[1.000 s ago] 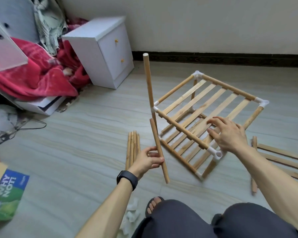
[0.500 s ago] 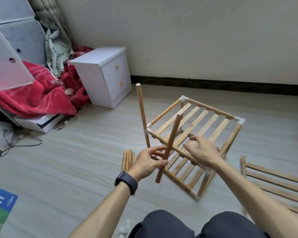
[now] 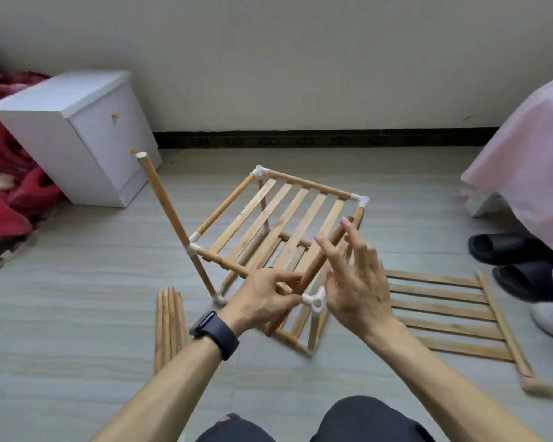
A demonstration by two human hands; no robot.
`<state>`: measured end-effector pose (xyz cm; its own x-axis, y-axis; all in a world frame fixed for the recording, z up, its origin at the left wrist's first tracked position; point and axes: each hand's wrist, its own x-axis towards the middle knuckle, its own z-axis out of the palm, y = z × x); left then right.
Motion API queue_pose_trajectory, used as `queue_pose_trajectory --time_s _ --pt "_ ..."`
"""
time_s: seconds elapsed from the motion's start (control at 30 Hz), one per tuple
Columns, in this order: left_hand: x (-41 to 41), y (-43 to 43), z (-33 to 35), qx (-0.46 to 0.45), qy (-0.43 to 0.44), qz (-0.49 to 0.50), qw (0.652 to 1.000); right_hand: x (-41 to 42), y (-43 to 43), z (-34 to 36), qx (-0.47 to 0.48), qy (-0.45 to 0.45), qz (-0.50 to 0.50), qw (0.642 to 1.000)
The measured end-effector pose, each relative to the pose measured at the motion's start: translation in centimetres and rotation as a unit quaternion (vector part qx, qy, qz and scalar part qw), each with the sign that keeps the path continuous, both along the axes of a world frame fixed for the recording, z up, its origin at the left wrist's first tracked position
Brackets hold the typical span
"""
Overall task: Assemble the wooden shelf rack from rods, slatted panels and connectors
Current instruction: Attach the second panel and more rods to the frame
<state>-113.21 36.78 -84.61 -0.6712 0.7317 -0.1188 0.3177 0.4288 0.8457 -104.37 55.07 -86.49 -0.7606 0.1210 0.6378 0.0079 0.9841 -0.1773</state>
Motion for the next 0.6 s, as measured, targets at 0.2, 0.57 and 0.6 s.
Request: queue_pose_trajectory --time_s 0.2,0.57,0.6 --pt "-1.5 2.3 1.2 -0.031 -0.016 -0.052 0.998 0.9 3.6 -1.8 0.114 -0.041 -0.11 0.986" --pt "-2.9 1.5 -5.4 -0.356 0.239 0.047 0.902 -0.7 1.7 1.5 -0.758 -0.007 0.04 0.651" --pt "-2.4 2.1 -5.4 -0.372 0.251 0.044 0.892 -1.0 1.3 1.7 -0.791 0.016 0.045 0.61"
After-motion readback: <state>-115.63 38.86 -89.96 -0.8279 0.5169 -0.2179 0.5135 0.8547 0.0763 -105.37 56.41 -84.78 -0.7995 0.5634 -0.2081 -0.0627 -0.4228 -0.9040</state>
